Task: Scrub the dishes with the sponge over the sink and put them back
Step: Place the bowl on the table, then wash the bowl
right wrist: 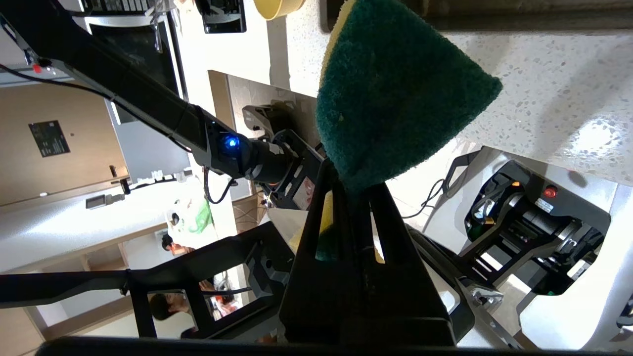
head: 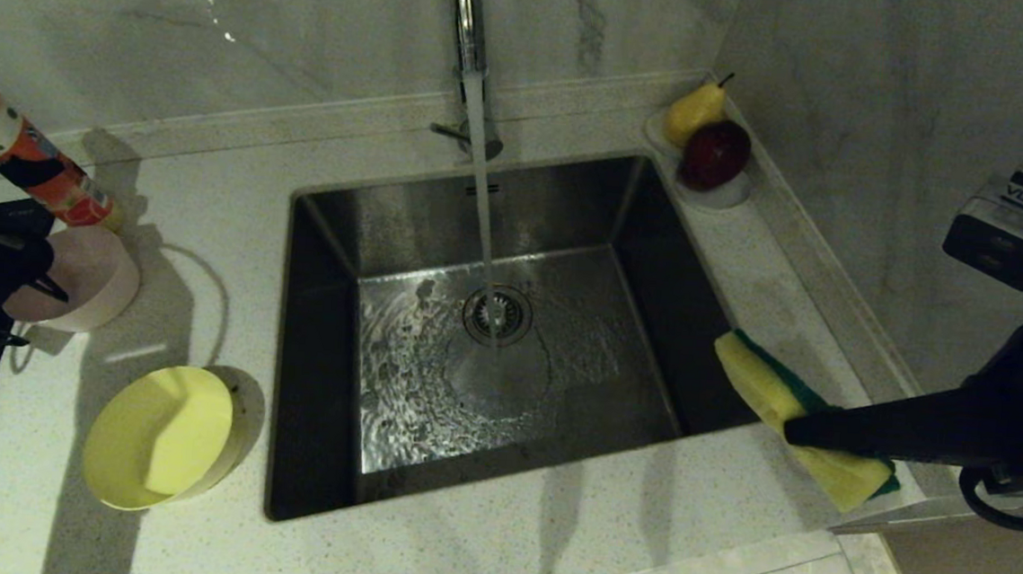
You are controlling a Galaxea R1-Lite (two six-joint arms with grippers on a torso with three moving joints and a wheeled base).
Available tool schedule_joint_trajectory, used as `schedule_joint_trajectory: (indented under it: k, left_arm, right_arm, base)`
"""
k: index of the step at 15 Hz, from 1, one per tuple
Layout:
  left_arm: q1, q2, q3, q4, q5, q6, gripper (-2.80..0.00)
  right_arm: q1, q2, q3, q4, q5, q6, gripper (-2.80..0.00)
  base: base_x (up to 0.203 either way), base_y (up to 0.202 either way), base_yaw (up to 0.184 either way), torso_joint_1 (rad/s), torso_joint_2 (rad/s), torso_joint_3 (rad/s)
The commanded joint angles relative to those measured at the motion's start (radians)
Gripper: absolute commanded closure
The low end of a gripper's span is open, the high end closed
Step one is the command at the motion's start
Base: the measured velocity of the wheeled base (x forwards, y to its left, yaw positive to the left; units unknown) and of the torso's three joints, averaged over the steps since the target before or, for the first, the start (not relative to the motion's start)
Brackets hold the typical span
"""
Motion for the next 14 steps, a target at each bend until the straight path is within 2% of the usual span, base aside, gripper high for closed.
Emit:
schedule_joint_trajectory:
  k: [1,6,7,10,12,14]
  left_arm:
    - [0.015,-0.037,-0.022,0.006,-0.008,-0.007,-2.8]
    - [0.023,-0.205,-0.092,0.01,-0.036,0.006,-2.8]
    - [0.023,-0.239,-0.105,0.023,-0.036,0.028,0.0]
    - [0.014,-0.298,-0.101,0.1,-0.038,0.171,0.0]
    - [-0.002,-0.32,-0.075,0.17,-0.039,0.298,0.0]
    - [-0.015,-0.342,-0.039,0.243,-0.055,0.398,0.0]
  right_arm:
    - [0.0,-0.006,-0.002,0.004,0.003,0.002,0.0]
    - [0.0,-0.003,0.009,0.002,0.003,0.002,0.0]
    - [0.0,0.001,0.013,0.001,0.003,0.002,0.0]
    - [-0.005,0.003,-0.006,0.01,-0.005,-0.006,0.0]
    - [-0.023,0.002,-0.012,0.027,-0.007,-0.007,0.0]
    - [-0.023,-0.003,0.003,0.027,-0.007,-0.004,0.0]
  base:
    - [0.0,0.0,0.0,0.0,0.0,0.0]
    - [0.0,0.0,0.0,0.0,0.0,0.0]
    - [0.0,0.0,0.0,0.0,0.0,0.0]
    - [0.0,0.0,0.0,0.0,0.0,0.0]
    - [0.0,0.0,0.0,0.0,0.0,0.0]
    - [0.0,0.0,0.0,0.0,0.0,0.0]
